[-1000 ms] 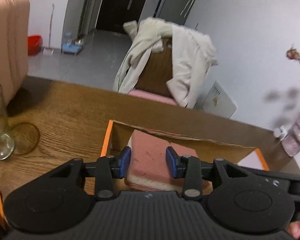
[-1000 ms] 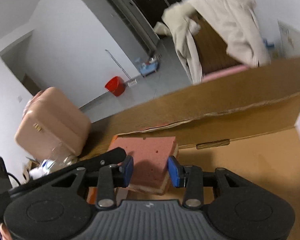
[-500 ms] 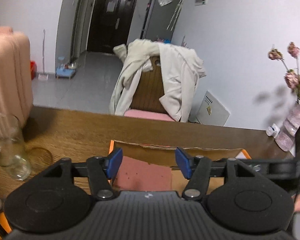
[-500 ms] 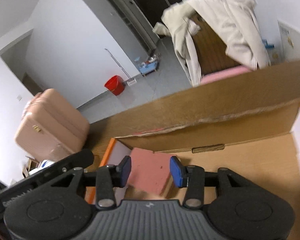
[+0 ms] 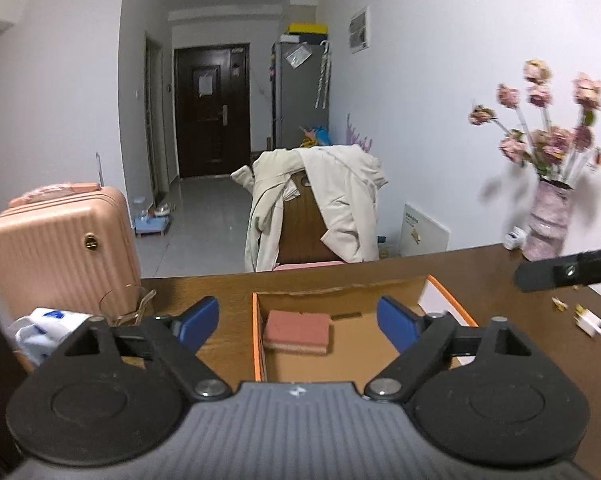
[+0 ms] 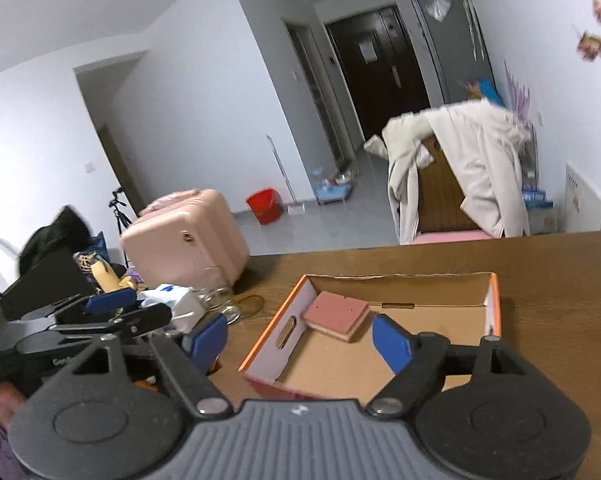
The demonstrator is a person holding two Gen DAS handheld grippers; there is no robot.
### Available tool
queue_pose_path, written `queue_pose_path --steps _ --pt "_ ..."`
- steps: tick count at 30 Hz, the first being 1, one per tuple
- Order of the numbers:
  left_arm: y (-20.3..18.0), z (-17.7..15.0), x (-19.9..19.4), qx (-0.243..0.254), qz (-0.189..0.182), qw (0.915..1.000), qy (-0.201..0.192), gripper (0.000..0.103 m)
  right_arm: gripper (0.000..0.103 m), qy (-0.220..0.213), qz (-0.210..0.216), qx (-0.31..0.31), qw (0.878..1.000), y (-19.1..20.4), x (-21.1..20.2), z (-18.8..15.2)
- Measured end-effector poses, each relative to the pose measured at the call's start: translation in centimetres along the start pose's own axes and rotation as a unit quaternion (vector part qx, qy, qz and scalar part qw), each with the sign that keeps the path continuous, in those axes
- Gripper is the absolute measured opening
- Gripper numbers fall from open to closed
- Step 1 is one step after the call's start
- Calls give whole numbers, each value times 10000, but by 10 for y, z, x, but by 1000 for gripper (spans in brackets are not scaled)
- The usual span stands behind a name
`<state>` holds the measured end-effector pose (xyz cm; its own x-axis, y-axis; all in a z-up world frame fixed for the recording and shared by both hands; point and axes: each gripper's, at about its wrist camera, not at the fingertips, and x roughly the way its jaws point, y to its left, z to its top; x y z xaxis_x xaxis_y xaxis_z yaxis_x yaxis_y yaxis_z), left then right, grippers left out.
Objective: Organize soft objects
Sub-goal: 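Move both open grippers back over the pile of soft items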
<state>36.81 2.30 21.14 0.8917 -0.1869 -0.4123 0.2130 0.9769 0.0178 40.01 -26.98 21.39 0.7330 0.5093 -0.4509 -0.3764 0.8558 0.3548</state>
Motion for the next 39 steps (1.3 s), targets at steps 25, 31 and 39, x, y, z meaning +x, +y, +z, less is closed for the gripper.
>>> queue_pose_path --steps 25,31,39 --pt "-97 -232 -185 191 9 9961 -859 103 97 -1169 -1111 -1467 9759 57 -150 -298" --pt "-110 -230 -169 304 -81 9968 -735 103 97 -1105 -1069 -1243 9803 43 -146 -304" --pt "-120 -213 -115 53 -393 9986 -349 103 96 -912 -1191 -937 9842 12 -130 -295"
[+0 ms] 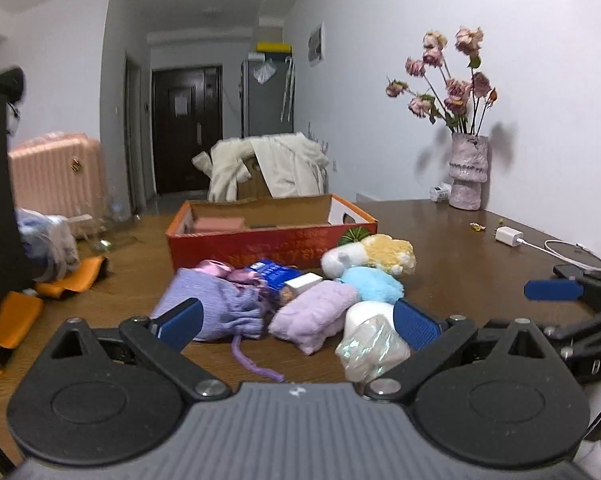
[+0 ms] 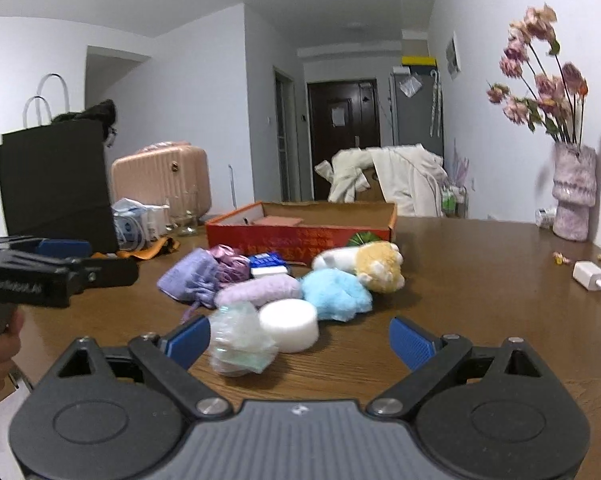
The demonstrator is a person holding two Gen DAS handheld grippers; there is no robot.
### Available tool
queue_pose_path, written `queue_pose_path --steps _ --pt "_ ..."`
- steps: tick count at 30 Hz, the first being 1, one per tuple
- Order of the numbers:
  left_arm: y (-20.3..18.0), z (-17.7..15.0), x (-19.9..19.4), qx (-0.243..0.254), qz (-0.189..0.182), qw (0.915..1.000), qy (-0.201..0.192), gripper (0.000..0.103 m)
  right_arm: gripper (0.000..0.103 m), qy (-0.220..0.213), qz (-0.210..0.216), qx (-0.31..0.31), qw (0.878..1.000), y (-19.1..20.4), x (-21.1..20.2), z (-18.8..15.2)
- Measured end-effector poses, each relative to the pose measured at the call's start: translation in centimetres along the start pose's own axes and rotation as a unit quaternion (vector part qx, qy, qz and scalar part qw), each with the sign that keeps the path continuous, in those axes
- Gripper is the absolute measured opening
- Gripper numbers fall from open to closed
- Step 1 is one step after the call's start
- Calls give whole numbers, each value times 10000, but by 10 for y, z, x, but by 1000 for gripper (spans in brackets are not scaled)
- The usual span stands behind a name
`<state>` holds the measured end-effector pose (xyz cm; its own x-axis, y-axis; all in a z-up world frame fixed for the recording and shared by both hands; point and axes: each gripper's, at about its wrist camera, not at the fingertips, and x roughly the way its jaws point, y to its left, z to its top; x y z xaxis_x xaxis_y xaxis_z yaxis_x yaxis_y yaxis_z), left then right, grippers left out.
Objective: Organize soft objects
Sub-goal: 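Move both open grippers back over the pile of soft items, then close both grippers together on the white-and-yellow plush toy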
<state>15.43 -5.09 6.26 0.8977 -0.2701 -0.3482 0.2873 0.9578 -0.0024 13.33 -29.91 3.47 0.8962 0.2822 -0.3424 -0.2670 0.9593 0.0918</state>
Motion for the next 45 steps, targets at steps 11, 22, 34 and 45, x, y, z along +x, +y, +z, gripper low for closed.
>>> queue_pose_path --steps 11,22,34,45 --pt "-8 55 170 -210 -519 9962 668 93 72 405 -73 778 9961 -76 108 45" --pt "3 53 286 -831 -1121 9730 1840 62 53 822 -119 1041 9911 -106 213 51" --pt "-3 61 270 -907 -1426 9729 1576 44 46 639 -129 1138 9914 -108 213 48" --pt "-3 84 144 -720 -1362 9844 849 44 46 -25 -59 787 9969 -49 112 74"
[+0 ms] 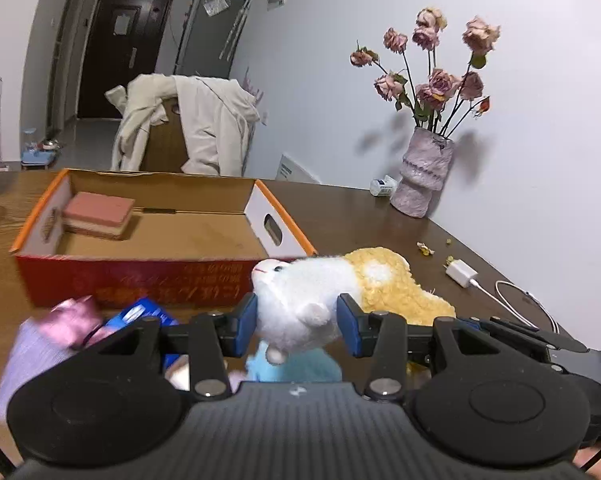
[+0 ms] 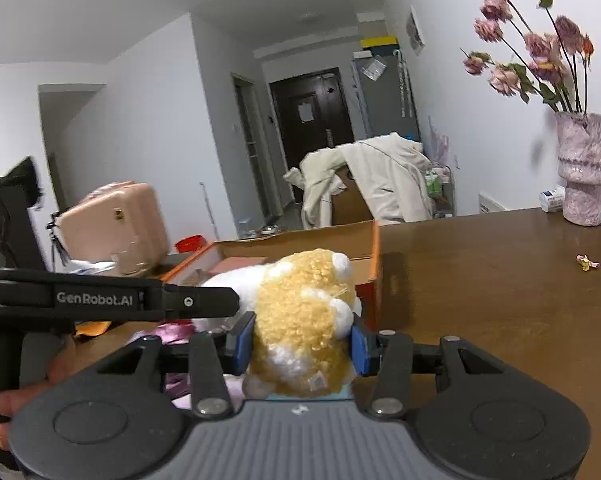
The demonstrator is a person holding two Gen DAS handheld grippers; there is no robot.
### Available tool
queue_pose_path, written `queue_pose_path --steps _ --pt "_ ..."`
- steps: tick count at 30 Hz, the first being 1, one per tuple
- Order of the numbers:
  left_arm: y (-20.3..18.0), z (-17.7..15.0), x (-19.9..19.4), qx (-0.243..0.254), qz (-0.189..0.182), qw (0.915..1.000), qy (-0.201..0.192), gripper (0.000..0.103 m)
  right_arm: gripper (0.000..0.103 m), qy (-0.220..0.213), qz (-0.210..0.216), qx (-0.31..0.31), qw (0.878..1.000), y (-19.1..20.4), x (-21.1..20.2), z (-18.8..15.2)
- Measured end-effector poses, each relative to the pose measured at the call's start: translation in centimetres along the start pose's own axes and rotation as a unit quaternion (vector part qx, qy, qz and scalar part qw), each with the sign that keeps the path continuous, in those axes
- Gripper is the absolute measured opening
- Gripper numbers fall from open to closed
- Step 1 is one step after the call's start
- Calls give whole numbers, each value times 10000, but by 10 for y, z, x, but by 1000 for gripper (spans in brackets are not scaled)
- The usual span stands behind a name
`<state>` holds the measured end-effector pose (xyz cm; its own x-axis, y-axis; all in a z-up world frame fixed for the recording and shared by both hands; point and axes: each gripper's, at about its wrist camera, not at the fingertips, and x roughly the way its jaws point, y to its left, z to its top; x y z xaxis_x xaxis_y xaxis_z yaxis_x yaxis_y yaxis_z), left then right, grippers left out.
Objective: Organize soft objects
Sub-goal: 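Close both grippers together on the white-and-yellow plush toy, then carry the plush toy into the box and open both grippers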
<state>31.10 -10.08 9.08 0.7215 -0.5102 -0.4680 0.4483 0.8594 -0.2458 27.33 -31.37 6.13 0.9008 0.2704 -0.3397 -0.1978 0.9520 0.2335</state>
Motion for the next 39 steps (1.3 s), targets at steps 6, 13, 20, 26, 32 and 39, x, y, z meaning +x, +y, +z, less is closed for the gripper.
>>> queue_pose_path --steps 6,13,20,26,32,39 --pt "-8 -38 -70 -102 227 9994 -226 44 46 98 287 -70 9995 36 -50 -22" --pt "0 -59 -122 -224 215 9988 -365 44 46 55 326 -310 9990 79 -87 -40" --pt "7 -63 -138 -324 159 9981 -507 43 46 39 348 -298 9989 97 -98 -45" --pt "18 -49 -124 -420 52 9978 -516 43 46 53 360 -297 9989 93 -85 -35" --pt "45 -7 -81 -757 -327 9954 -487 43 46 64 425 -304 9986 71 -43 -2" --pt "82 92 32 -607 -333 9976 -49 43 45 130 491 -21 9987 18 64 71"
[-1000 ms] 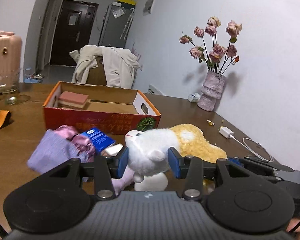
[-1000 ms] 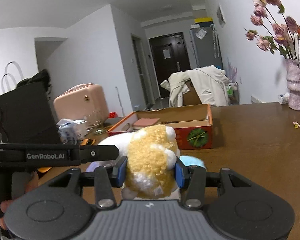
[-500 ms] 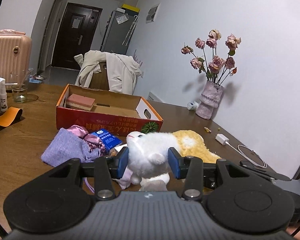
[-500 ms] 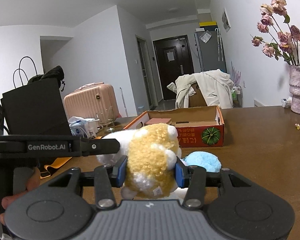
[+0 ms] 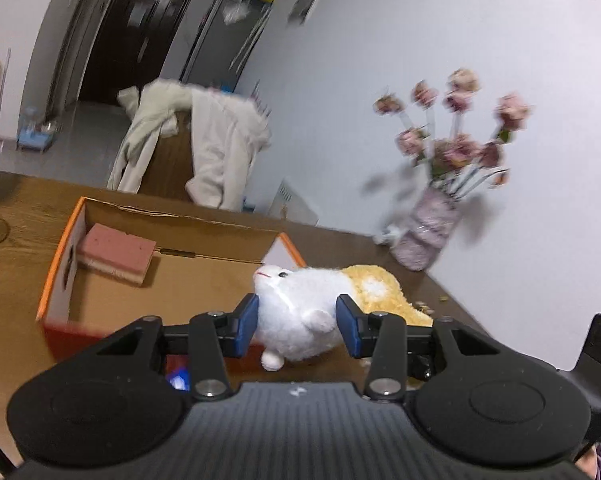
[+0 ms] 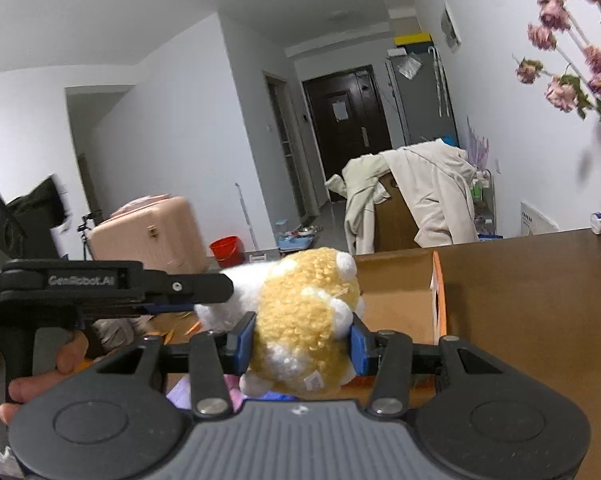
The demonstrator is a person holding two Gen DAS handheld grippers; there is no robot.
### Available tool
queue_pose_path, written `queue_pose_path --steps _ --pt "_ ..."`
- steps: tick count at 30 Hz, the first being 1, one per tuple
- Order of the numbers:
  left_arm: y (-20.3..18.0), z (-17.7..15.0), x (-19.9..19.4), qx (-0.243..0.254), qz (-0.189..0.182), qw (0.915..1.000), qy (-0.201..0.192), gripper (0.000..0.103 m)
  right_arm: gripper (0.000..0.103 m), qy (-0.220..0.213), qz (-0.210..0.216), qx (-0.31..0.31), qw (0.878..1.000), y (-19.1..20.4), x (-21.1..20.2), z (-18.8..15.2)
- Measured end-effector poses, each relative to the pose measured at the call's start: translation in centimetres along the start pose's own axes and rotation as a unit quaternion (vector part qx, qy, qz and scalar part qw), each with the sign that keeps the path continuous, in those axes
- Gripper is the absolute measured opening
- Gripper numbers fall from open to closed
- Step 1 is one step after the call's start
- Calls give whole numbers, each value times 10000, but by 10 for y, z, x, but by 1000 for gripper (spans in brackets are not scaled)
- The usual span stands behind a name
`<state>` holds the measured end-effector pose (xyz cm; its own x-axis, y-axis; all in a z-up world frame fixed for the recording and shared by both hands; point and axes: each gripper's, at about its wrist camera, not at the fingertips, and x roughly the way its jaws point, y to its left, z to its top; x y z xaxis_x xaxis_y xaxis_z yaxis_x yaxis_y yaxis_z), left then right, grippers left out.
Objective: Organize soft objects
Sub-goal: 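Carry the plush toy into the box and open both grippers, then move both open grippers back over the pile of soft items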
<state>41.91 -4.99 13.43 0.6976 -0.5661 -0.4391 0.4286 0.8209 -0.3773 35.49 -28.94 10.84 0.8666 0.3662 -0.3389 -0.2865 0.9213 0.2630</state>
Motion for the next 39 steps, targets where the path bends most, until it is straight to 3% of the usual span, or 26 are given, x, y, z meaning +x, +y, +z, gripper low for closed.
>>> queue_pose_path --steps 3,6,10,15,21,23,24,30,35,39 --pt "16 34 58 99 122 9995 271 43 45 170 -177 -14 9997 -22 50 25" --pt "37 58 113 -101 300 9983 499 44 45 428 -262 166 9986 -49 103 43" --pt "59 63 170 31 774 9936 817 48 45 899 -531 436 9936 -85 178 49" --pt "78 52 194 239 1190 9885 900 54 45 1441 -935 388 9844 -101 239 41" --pt "84 39 190 465 1439 9835 993 59 55 1734 -1329 -229 9756 -86 258 38" --pt "82 39 183 559 1479 9828 958 63 66 1677 -1411 -315 9752 -82 258 42" --pt "81 39 177 597 1507 9823 937 63 80 1655 -1408 -356 9755 -81 254 44" --pt "69 44 118 864 1646 9803 660 73 82 1243 -1338 -622 9812 -63 203 62" --pt "53 31 36 1064 1698 9796 135 84 92 708 -1009 -747 9896 -38 119 69" --pt "36 8 -31 1080 1716 9785 -378 91 95 401 -985 -879 9904 -16 49 52"
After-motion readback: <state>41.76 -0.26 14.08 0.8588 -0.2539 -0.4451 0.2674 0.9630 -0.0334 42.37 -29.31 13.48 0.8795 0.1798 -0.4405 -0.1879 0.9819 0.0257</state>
